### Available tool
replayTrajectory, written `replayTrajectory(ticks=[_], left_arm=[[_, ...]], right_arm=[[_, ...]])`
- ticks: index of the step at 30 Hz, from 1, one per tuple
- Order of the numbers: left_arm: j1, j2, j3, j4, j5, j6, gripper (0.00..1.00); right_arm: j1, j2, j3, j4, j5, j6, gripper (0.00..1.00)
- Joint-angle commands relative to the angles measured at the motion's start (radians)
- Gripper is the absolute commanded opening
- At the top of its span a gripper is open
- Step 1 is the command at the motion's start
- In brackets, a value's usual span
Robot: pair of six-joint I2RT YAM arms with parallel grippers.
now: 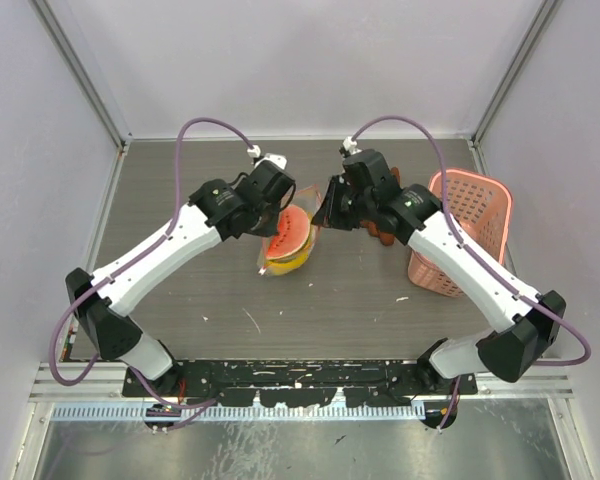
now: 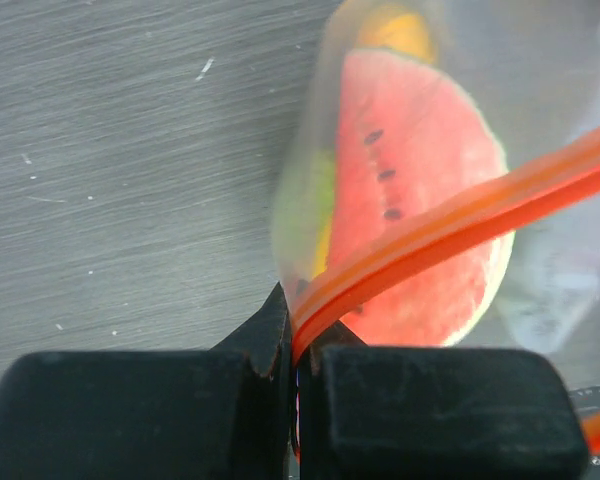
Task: Place the food in the zip-top bag and seal the zipper
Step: Adjust the zipper food storage bag at the center of the board.
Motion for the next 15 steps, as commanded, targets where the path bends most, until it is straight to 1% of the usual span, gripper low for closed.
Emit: replayTrajectory(ticks=[1,3,9,12,15], left_arm=[[0.034,-0.083,0.026,-0.018,-0.062,0.029,0.00],[0.040,-0.096,0.017,-0.024,-0.065,0.037,0.00],[0.049,-0.100,0.018,-0.060,-0.055,0.041,0.00],[0.050,-0.103,0.025,-0.061,-0.024,0.051,0.00],[0.050,-0.099,0.045,-0.078,-0.024,0.070,0.00]], right_arm=[[0.002,0.003,0.118,-0.071,0.065,-0.065,0.00],[0.002,0.004,0.131,-0.073,0.084,-0.070,0.00],[0.001,0.038,0.156,-0.036,0.021,-0.078,0.00],[0.001,0.070,0.173,-0.046,0.037,-0.086,0.01],[0.001,0.094,0.184,-0.027,0.006,-0.099,0.02]])
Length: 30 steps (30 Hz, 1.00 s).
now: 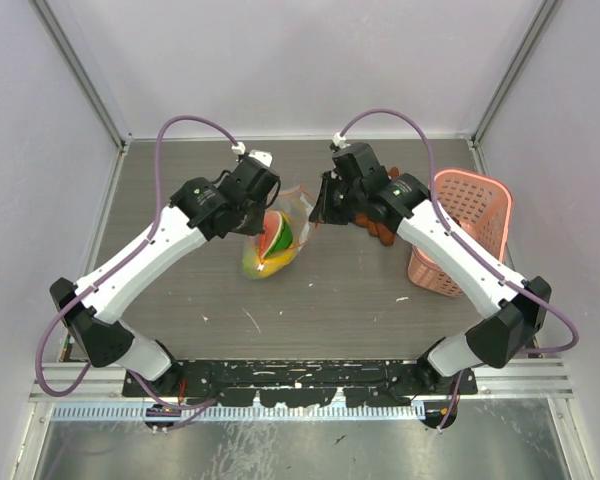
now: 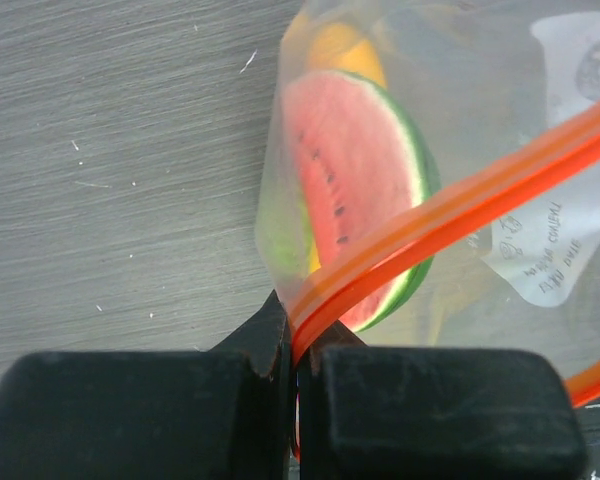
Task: Place the food in the zip-top bag and seal the zipper
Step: Adjust the zipper food storage bag at the center of the board.
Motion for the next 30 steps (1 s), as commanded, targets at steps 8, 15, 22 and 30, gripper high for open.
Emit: replayTrajectory(ticks=[8,15,22,30], left_arm=[[0.026,0.004,0.034,-0.046,-0.072,0.067,0.00],[0.025,0.025,0.024,-0.029,-0.030,0.067,0.00],[0.028,0.012,0.062,-0.003,-0.039,0.103,0.13],[0.028,0.025,0.107,0.009,-0.046,0.148,0.18]], right_arm=[[-0.006,0.059,0.104,0.009,0.067,-0.081,0.02],[-0.005,0.096,0.082,0.101,-0.032,-0.067,0.02],[-0.004,0.106,0.109,0.103,-0.041,-0.075,0.02],[-0.004,0.113,0.132,0.088,-0.046,-0.089,0.01]])
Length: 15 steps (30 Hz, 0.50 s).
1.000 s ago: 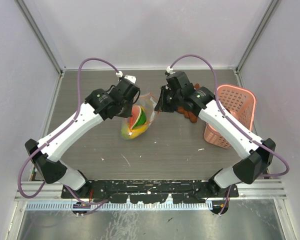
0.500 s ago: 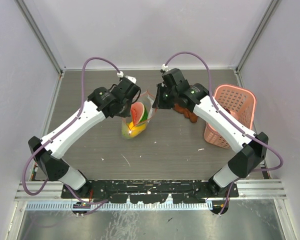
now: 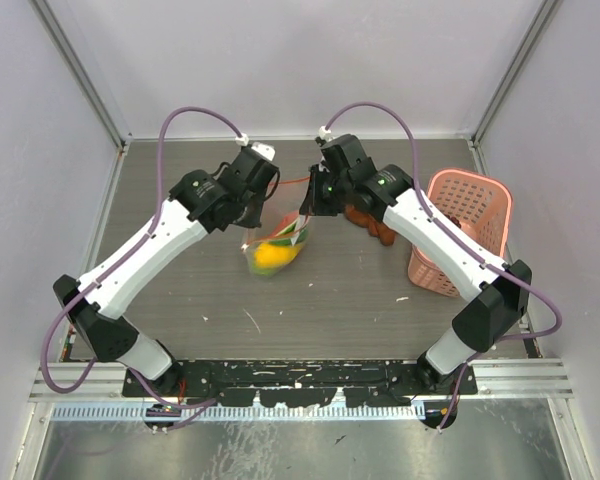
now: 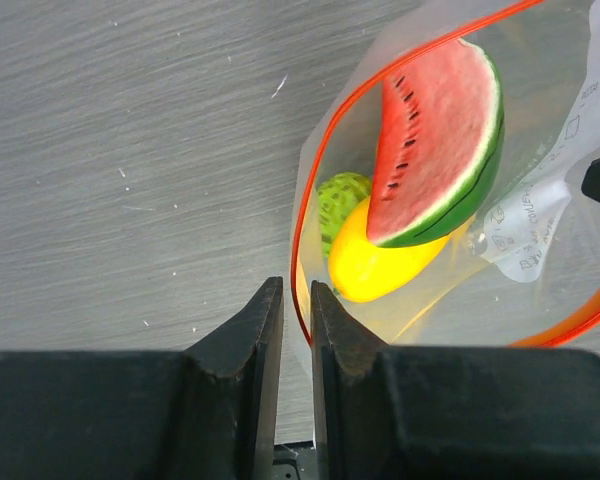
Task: Place the food in the zip-top bag and seal the zipper
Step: Adjust the zipper food storage bag at the center of the board.
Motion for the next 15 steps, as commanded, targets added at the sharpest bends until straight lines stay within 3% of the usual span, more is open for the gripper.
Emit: replayTrajectory(ticks=[1,12,13,15], left_arm=[[0.007,-0.007,0.047,0.042,-0.019,0.045,0.19],[0.012,0.061,0.070,0.048,-0.001,0.055,0.18],[0.013,0.065,0.071,0.049,0.003,0.054,0.17],[0.014,0.073,0.078,0.042,0.004,0.052,0.04]], right_arm=[[-0.002,-0.009,0.057,0.045,-0.010,-0.022,0.01],[-0.002,-0.005,0.050,0.033,-0.013,-0.031,0.01],[-0.002,-0.004,0.050,0.032,-0.012,-0.033,0.01],[-0.003,-0.004,0.051,0.027,0.001,-0.039,0.01]])
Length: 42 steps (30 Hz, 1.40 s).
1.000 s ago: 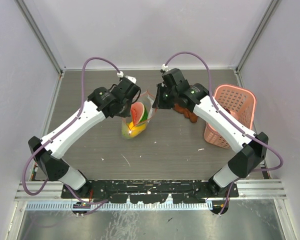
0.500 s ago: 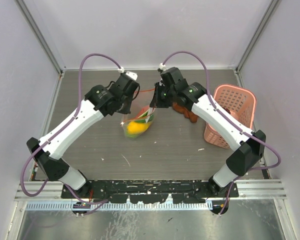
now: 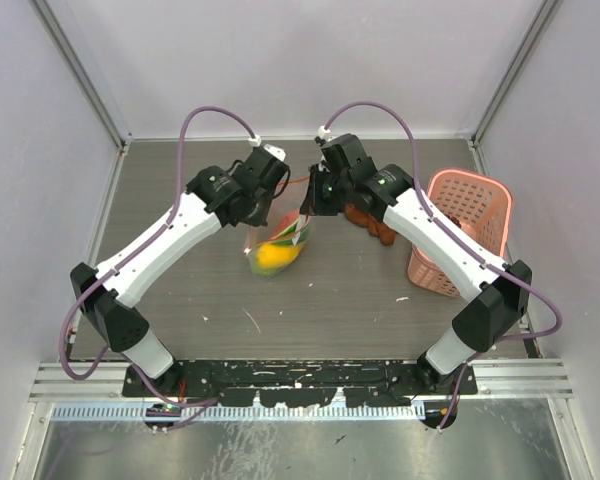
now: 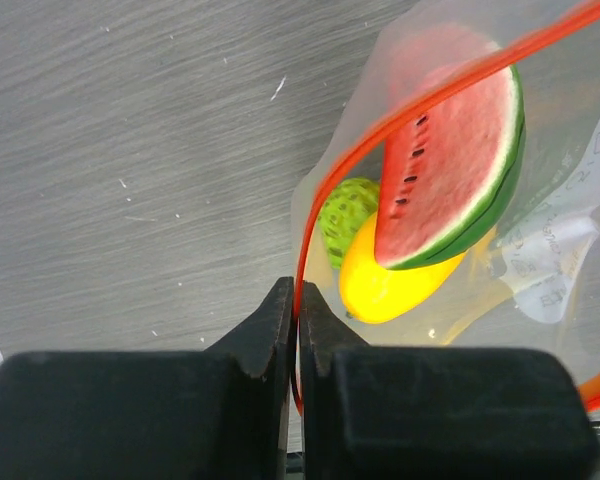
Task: Place the food in the zip-top bag and seal the zipper
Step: Adjust the zipper food storage bag at the center of the board, then pick up the fake fruit from the bin.
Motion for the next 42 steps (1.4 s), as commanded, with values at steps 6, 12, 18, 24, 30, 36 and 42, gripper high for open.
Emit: replayTrajectory(ticks=[6,12,18,24,30,36,42], left_arm=[[0.008,-0.031,0.077,-0.028,-0.056,0.011,0.00],[0.012,-0.066,0.046,-0.028,-0.082,0.022,0.00],[0.018,-0.072,0.003,-0.013,-0.083,0.014,0.00],[0.022,-0.071,0.007,-0.006,-0.064,-0.004,0.00],[0.021,-0.089,-0.017,0.007,-0.071,-0.002,0.00],[0.022,-0.112,-0.043,0.007,-0.095,-0.014,0.00],[0.021,-0.138,-0.062,0.012,-0.122,-0.033,0.00]], right_arm=[[-0.007,0.003,0.082,-0.059,0.147,-0.066,0.01],[-0.014,-0.001,0.117,-0.101,0.193,-0.076,0.03],[-0.013,0.008,0.110,-0.090,0.147,-0.070,0.12],[-0.014,-0.005,0.095,-0.073,0.102,-0.064,0.38],[-0.040,-0.084,0.075,-0.107,0.128,-0.076,0.60],[-0.239,-0.197,-0.013,-0.158,0.158,-0.101,0.72],[-0.452,-0.276,-0.109,-0.170,0.191,-0.176,0.80]])
